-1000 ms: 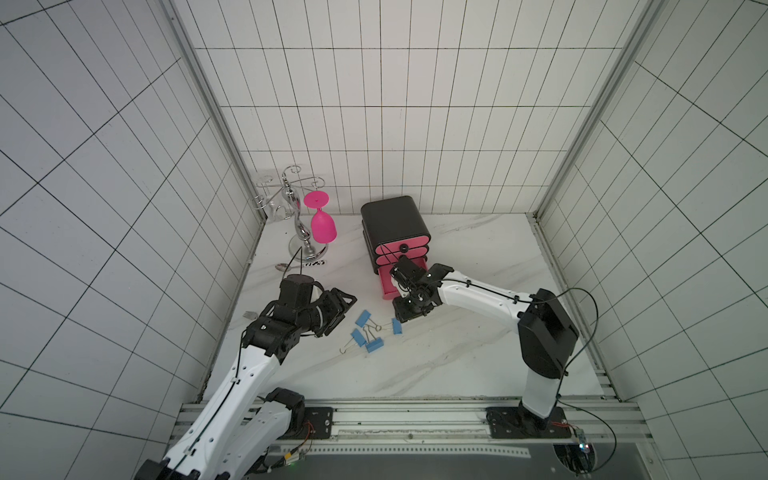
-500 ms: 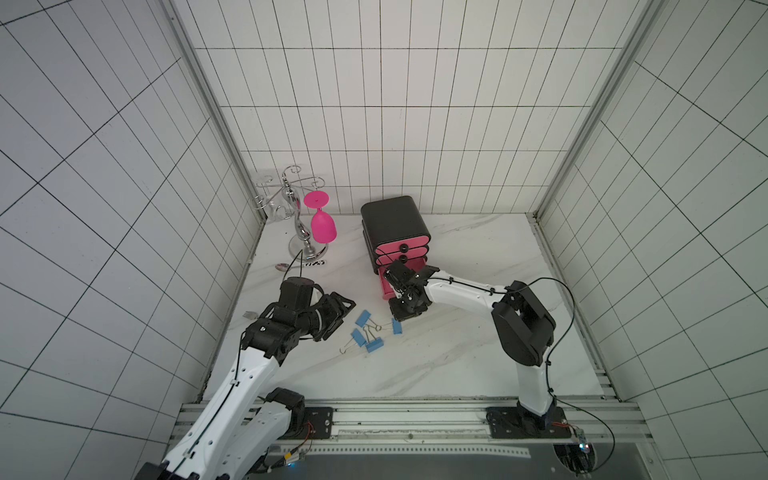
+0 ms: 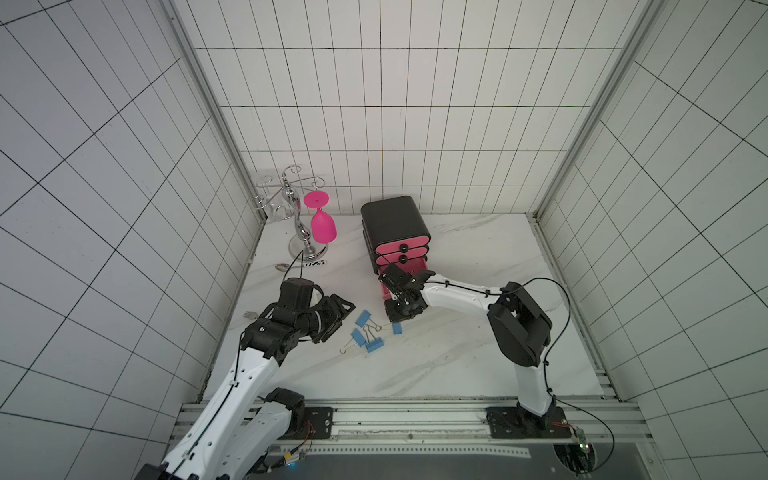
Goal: Put the binder clips in the drawer according to color
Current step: Pick up the binder clip at the center of the board.
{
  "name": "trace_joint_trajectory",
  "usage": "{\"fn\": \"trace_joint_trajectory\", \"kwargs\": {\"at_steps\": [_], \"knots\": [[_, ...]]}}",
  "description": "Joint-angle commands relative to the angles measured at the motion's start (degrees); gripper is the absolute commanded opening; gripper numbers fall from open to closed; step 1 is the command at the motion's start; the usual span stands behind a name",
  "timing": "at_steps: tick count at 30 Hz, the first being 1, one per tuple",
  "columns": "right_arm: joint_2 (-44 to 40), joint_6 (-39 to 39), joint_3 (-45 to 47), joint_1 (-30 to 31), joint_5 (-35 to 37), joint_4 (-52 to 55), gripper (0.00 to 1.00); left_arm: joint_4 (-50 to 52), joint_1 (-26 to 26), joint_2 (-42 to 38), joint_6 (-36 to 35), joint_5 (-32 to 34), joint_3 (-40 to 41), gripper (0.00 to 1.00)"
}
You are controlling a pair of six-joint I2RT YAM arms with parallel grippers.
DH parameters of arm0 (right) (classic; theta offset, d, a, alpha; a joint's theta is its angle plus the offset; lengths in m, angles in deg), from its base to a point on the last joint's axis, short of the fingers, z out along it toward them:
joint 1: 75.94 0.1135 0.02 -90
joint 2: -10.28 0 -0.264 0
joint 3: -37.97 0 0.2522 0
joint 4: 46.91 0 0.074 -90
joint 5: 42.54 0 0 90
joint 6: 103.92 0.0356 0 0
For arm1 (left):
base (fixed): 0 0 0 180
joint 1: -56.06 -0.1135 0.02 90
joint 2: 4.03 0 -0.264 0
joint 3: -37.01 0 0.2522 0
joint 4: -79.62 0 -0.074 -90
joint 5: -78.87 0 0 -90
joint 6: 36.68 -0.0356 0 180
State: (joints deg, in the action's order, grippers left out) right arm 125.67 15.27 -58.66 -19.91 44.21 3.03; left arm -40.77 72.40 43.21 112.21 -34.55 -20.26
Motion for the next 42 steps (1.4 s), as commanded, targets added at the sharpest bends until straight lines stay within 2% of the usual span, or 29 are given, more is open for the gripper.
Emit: {"fn": "trace_joint_trajectory", "kwargs": {"at_steps": [1, 9, 20, 28, 35, 42], "knots": [[-0.87, 1.67, 2.3, 0.7, 1.66, -0.41, 0.2, 0.62, -0.34, -1.34, -0.66, -0.09, -1.33, 0.68], [-4.26, 3.71, 7.31, 0.79, 4.05, -0.23, 0.16, 0.91, -0.34, -3.18, 0.43, -0.05, -0.72, 0.68], [-17.6, 11.62, 24.0, 0.36, 7.75, -0.8, 0.13, 0.43, 0.94, -2.65, 0.89, 0.62, -1.27, 0.68], [-27.0, 14.86, 31.87, 0.1, 7.0, -1.97, 0.54, -2.37, 5.44, -1.27, 2.78, 3.23, -1.41, 0.68], [-30.31, 17.01, 36.65, 0.54, 1.6, -5.9, 0.52, -3.26, 8.59, -0.85, 3.92, 5.19, -1.96, 0.68], [-28.03, 17.92, 36.82, 3.18, -2.71, -9.9, 0.48, -2.63, 10.01, -3.19, 4.99, 6.31, -1.12, 0.68]]}}
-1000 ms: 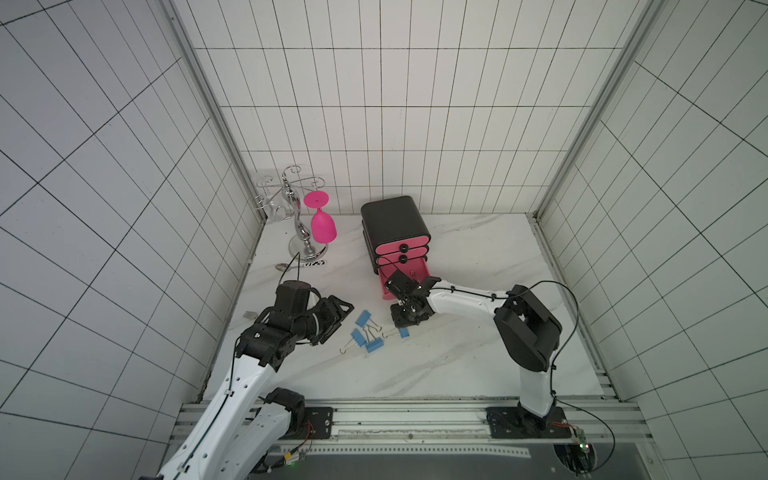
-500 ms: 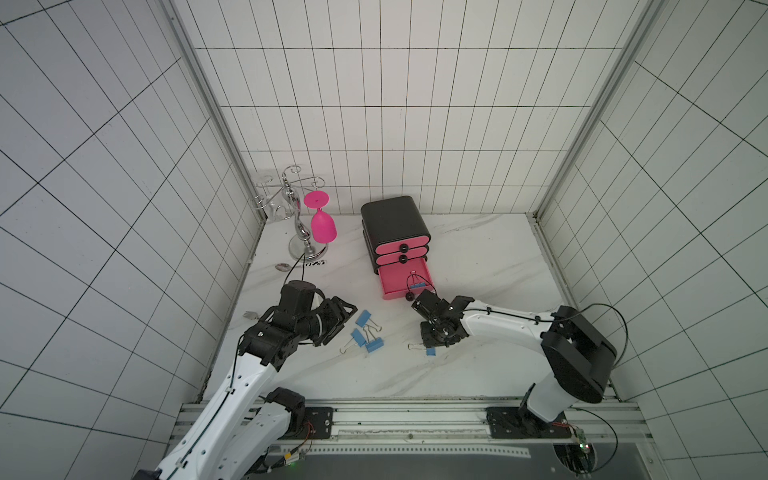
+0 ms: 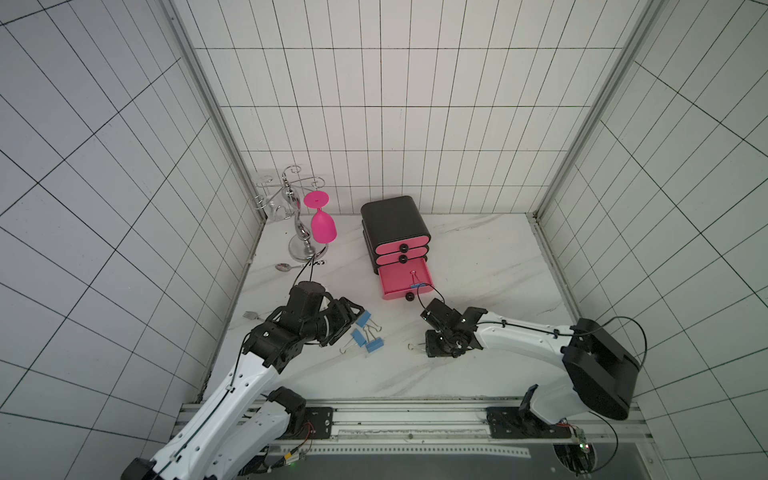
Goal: Put the binder clips in the drawer according to color
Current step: Pick up the binder clip at the center of the board.
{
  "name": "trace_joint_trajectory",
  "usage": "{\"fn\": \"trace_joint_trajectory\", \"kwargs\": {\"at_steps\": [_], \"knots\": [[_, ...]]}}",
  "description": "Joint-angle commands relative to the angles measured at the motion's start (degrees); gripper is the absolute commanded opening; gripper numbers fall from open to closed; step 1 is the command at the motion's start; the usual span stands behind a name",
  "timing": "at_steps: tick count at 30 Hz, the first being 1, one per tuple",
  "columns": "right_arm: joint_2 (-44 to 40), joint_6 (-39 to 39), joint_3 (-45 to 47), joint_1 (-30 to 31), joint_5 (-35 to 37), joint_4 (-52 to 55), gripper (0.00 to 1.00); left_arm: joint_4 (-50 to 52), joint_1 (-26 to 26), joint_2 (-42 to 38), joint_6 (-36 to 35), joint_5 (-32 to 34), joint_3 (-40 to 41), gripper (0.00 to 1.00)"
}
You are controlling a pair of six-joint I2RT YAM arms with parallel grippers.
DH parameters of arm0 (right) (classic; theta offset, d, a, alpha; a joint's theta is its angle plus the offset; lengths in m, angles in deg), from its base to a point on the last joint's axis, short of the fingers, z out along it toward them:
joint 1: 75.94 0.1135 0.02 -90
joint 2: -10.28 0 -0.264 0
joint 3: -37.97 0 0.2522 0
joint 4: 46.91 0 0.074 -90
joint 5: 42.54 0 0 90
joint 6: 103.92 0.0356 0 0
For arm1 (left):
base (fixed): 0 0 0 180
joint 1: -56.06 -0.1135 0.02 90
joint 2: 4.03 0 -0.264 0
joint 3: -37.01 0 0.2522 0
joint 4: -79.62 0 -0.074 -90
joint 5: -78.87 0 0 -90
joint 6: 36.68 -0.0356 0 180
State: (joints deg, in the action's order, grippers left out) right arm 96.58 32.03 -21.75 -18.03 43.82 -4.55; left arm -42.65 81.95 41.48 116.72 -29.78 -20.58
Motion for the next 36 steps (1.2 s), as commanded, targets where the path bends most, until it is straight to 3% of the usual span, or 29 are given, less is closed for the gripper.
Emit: {"fn": "trace_joint_trajectory", "kwargs": {"at_steps": [1, 10, 21, 29, 36], "knots": [[1.33, 1.16, -0.34, 1.7, -2.76, -2.7, 0.48, -0.52, 0.43, -1.8, 0.59, 1.66, -0.66, 0.68], [4.98, 0.57, -5.61, 5.83, -5.35, -3.12, 0.46, 1.99, 0.52, -5.03, 0.95, 2.47, -0.51, 0.68], [5.48, -1.35, -9.42, 8.61, -0.52, 3.64, 0.47, 1.66, 0.57, -6.97, 1.22, 2.52, 1.69, 0.68], [-0.73, -2.08, -8.65, 8.5, 8.11, 11.42, 0.61, -0.49, 0.57, -2.48, -0.59, 1.68, 1.59, 0.68], [-1.27, -3.76, -8.45, 6.3, 10.58, 16.46, 0.77, -3.19, 1.54, 0.97, -0.99, 1.12, 3.03, 0.68]]}}
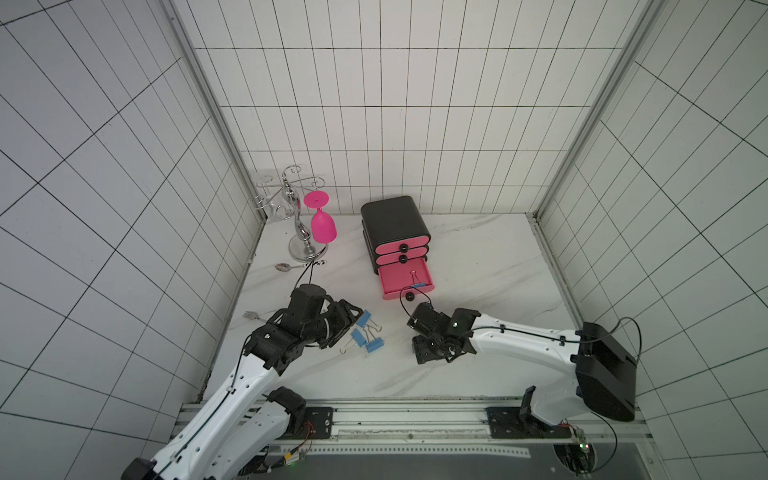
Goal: Put the binder clips in the drawer according to color
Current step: Pick up the binder clip at the center of the board.
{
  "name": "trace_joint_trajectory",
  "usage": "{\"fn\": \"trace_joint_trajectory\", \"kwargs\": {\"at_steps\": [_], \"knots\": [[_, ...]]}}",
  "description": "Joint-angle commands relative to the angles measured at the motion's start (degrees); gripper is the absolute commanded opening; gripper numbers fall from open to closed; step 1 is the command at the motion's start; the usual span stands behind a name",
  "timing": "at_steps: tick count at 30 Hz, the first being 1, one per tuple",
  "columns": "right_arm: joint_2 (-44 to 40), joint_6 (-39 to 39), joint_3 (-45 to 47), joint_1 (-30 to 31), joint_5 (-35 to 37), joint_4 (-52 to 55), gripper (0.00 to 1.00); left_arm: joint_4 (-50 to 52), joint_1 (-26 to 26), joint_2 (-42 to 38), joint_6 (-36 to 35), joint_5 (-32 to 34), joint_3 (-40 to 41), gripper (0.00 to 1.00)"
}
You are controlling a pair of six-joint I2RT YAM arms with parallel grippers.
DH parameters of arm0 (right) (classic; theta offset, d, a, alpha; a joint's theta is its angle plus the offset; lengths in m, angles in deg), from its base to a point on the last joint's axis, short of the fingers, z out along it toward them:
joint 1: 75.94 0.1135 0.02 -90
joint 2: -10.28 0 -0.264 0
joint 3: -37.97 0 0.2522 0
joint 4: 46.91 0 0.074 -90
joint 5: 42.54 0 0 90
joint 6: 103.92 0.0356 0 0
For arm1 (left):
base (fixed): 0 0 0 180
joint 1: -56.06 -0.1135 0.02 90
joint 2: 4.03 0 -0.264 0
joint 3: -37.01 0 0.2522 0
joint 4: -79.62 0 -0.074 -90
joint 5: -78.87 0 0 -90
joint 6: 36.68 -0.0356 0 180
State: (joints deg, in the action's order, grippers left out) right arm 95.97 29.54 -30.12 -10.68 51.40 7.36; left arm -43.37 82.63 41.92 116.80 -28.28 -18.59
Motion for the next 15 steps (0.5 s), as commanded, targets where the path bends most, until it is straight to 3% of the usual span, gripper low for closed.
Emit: {"fn": "trace_joint_trajectory", "kwargs": {"at_steps": [1, 8, 15], "knots": [[-0.62, -1.47, -0.08, -1.56, 3.17, 4.92, 0.79, -2.71, 1.38, 0.82, -1.07, -0.02, 1.22, 0.68], [-0.39, -4.57, 0.14, -5.47, 2.38, 5.78, 0.88, -5.38, 5.09, 0.2, 2.46, 2.31, 4.16, 0.68], [1.45, -8.53, -1.58, -6.91, 2.06, 6.72, 0.9, -4.72, 5.48, 0.45, 2.4, 2.88, 3.4, 0.68]]}}
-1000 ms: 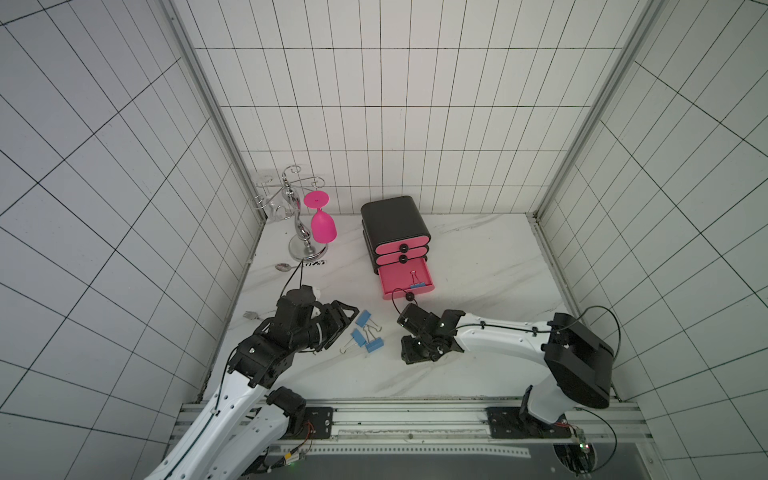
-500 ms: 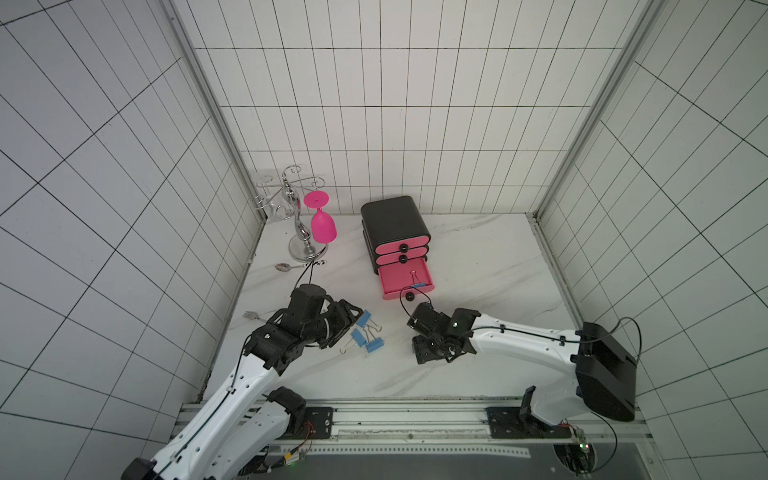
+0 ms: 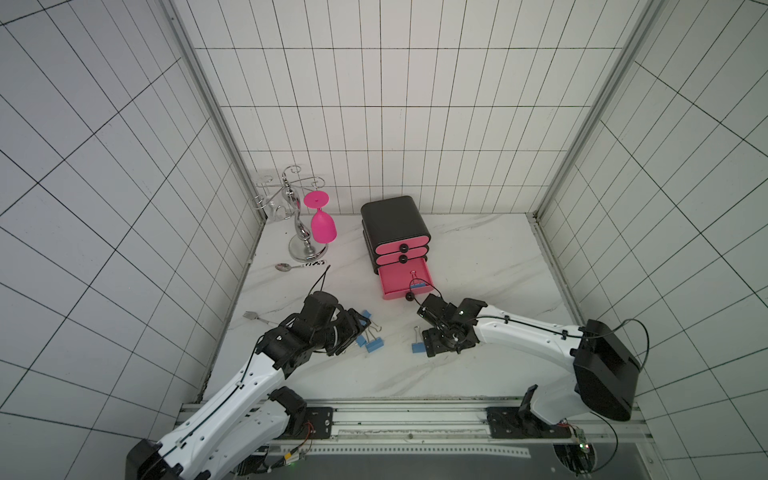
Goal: Put the binder clips in the drawer according to color
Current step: Pick up the binder clip at the center of the board.
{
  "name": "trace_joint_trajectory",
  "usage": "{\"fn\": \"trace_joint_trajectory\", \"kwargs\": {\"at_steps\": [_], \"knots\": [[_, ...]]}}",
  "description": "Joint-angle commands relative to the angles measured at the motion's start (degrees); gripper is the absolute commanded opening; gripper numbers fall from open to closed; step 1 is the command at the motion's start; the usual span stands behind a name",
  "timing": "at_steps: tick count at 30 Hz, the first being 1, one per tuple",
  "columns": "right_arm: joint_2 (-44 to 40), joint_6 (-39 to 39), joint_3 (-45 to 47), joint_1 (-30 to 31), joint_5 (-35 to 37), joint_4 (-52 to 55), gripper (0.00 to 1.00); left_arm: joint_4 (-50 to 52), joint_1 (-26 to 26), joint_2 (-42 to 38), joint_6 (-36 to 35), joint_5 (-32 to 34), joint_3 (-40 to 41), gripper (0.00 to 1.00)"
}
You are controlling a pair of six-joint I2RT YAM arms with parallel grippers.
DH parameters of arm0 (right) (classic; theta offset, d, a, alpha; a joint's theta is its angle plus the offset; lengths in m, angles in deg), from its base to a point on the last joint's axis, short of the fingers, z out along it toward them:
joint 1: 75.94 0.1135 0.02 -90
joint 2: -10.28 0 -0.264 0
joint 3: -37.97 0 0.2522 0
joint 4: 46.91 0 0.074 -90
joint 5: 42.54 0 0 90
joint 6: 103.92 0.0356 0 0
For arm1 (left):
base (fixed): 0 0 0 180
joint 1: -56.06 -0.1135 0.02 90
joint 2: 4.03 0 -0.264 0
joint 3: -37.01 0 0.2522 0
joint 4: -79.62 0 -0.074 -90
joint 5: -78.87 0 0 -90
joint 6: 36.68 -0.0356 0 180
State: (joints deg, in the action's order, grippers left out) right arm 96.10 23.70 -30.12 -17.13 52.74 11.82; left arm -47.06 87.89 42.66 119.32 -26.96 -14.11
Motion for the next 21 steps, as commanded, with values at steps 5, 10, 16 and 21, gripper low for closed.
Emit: {"fn": "trace_joint_trajectory", "kwargs": {"at_steps": [5, 10, 16, 21], "knots": [[3.8, -3.88, -3.36, -0.52, -0.57, 2.11, 0.9, -0.27, 0.17, 0.25, -0.43, 2.12, -2.73, 0.68], [6.96, -1.62, -6.61, 0.11, -4.3, 0.64, 0.9, 0.83, 0.15, -0.82, -0.26, 2.9, -3.17, 0.68], [10.76, 3.42, -9.46, 2.19, -3.97, -0.38, 0.87, 1.79, -0.04, -2.47, 0.01, 3.87, -3.3, 0.68], [14.9, 5.03, -11.64, 3.48, -3.79, -0.77, 0.84, 2.89, -0.28, -3.06, -0.51, 4.75, -3.78, 0.68]]}}
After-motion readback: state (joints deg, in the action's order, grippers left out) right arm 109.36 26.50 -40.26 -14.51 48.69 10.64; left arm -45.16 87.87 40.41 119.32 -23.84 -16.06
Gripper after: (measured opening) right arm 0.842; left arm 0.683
